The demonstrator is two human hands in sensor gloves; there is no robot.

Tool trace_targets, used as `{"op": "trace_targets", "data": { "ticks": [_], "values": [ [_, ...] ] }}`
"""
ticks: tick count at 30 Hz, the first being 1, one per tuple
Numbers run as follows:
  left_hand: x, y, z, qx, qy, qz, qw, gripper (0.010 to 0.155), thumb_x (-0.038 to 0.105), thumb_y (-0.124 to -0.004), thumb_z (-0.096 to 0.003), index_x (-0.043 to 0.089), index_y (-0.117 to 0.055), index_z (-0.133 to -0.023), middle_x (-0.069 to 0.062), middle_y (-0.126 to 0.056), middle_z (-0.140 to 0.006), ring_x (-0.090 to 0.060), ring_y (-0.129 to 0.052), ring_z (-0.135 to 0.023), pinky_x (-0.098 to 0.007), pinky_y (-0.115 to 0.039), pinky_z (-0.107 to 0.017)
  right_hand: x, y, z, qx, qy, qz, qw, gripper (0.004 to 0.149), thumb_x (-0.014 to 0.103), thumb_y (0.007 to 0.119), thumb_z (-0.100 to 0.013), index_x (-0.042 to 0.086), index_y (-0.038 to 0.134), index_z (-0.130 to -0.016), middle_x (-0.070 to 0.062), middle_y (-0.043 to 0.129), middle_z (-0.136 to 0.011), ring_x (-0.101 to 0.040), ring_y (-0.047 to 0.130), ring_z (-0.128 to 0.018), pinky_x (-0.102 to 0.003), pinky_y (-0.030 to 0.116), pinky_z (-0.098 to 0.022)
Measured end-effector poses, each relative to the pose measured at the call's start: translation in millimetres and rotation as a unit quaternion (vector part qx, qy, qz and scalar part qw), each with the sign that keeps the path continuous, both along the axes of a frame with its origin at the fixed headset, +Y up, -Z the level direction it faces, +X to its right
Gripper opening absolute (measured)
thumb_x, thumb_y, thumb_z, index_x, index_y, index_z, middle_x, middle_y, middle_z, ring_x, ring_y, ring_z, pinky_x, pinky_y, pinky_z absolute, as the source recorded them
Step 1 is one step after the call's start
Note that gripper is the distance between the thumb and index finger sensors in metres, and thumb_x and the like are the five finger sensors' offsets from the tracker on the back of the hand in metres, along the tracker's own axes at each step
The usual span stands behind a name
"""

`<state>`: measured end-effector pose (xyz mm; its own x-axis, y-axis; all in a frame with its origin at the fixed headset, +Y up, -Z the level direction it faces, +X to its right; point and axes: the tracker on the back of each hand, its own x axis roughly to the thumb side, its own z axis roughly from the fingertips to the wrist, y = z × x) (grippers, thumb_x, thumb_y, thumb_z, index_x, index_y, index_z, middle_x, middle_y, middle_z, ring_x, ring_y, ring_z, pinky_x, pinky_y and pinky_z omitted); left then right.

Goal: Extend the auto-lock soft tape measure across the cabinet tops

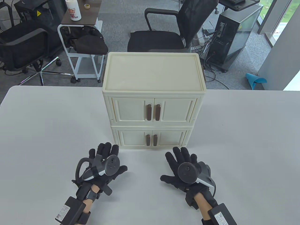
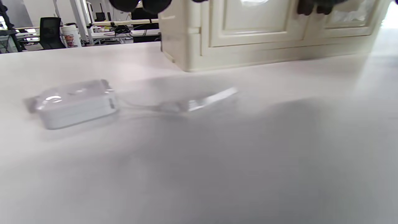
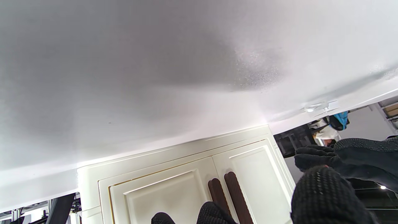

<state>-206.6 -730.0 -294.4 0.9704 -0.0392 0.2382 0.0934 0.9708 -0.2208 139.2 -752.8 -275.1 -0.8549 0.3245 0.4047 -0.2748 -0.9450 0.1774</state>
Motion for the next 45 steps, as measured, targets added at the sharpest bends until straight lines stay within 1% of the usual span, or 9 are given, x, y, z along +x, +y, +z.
{"op": "trace_targets", "data": {
  "ticks": [2,4,12,17,22,27,30,39,45],
  "values": [
    [-17,2,-8,-0.012,0.022,-0.020,0.999,0.098,0.077,-0.059,-0.0537,0.011,-0.029,-0.121,-0.027,-0.032,-0.126,-0.052,-0.042,-0.115,-0.073,-0.042,-0.074,2,0,0,-0.001,0.000,0.001,1.000,0.091,0.066,0.076,-0.051,0.018,0.037,-0.117,-0.026,0.020,-0.124,-0.057,0.016,-0.108,-0.081,0.021,-0.065],
    [-33,3,-14,-0.026,0.034,-0.043,0.998,0.098,0.075,-0.064,-0.0526,0.011,-0.033,-0.120,-0.024,-0.044,-0.124,-0.049,-0.050,-0.115,-0.071,-0.045,-0.075,4,0,0,-0.001,-0.001,0.001,1.000,0.091,0.066,0.076,-0.051,0.018,0.037,-0.117,-0.026,0.020,-0.124,-0.057,0.016,-0.108,-0.081,0.021,-0.065],
    [-76,-13,-25,-0.069,0.091,-0.044,0.992,0.095,0.063,-0.083,-0.0482,0.014,-0.041,-0.118,-0.017,-0.056,-0.122,-0.043,-0.063,-0.112,-0.067,-0.051,-0.076,12,2,0,0.000,-0.008,-0.006,1.000,0.091,0.066,0.076,-0.051,0.018,0.037,-0.117,-0.026,0.021,-0.124,-0.057,0.016,-0.108,-0.081,0.021,-0.065],
    [-78,-25,-24,-0.069,0.087,-0.030,0.993,0.094,0.057,-0.091,-0.0450,0.017,-0.045,-0.116,-0.009,-0.061,-0.121,-0.036,-0.067,-0.112,-0.066,-0.051,-0.077,14,2,-1,-0.001,-0.011,-0.008,1.000,0.090,0.066,0.076,-0.051,0.018,0.037,-0.117,-0.026,0.020,-0.124,-0.056,0.016,-0.109,-0.081,0.021,-0.066],
    [-77,-27,-23,-0.041,0.074,-0.012,0.996,0.078,0.050,-0.092,-0.0473,0.027,-0.054,-0.112,0.005,-0.070,-0.116,-0.028,-0.074,-0.110,-0.066,-0.050,-0.078,15,2,0,-0.002,-0.013,-0.007,1.000,0.090,0.066,0.076,-0.051,0.018,0.038,-0.117,-0.025,0.021,-0.124,-0.056,0.016,-0.109,-0.081,0.021,-0.066],
    [-70,-25,-22,-0.037,0.065,-0.028,0.997,0.076,0.050,-0.091,-0.0482,0.025,-0.056,-0.112,0.004,-0.072,-0.114,-0.026,-0.076,-0.109,-0.066,-0.050,-0.078,16,2,0,-0.001,-0.014,-0.007,1.000,0.090,0.066,0.076,-0.051,0.018,0.038,-0.117,-0.025,0.021,-0.124,-0.056,0.016,-0.109,-0.081,0.021,-0.066],
    [-61,-17,-20,-0.032,0.045,-0.018,0.998,0.077,0.051,-0.090,-0.0480,0.023,-0.056,-0.112,0.001,-0.073,-0.114,-0.028,-0.077,-0.107,-0.067,-0.052,-0.077,16,3,-2,0.003,-0.016,-0.003,1.000,0.090,0.065,0.076,-0.051,0.017,0.038,-0.117,-0.026,0.021,-0.124,-0.056,0.016,-0.109,-0.081,0.021,-0.066],
    [-9,38,-7,0.021,-0.034,0.011,0.999,0.079,0.056,-0.086,-0.0489,0.019,-0.057,-0.112,-0.002,-0.076,-0.112,-0.029,-0.083,-0.103,-0.064,-0.058,-0.076,20,24,-15,0.017,-0.033,-0.058,0.998,0.086,0.062,0.073,-0.055,0.015,0.036,-0.117,-0.030,0.024,-0.122,-0.061,0.023,-0.107,-0.081,0.027,-0.065],
    [36,69,2,0.059,-0.085,0.012,0.995,0.079,0.057,-0.086,-0.0490,0.018,-0.058,-0.112,-0.003,-0.078,-0.111,-0.029,-0.086,-0.102,-0.063,-0.061,-0.076,19,47,-26,-0.021,-0.029,-0.164,0.986,0.082,0.058,0.069,-0.059,0.010,0.034,-0.116,-0.035,0.029,-0.119,-0.065,0.033,-0.103,-0.077,0.040,-0.066]
  ]
}}
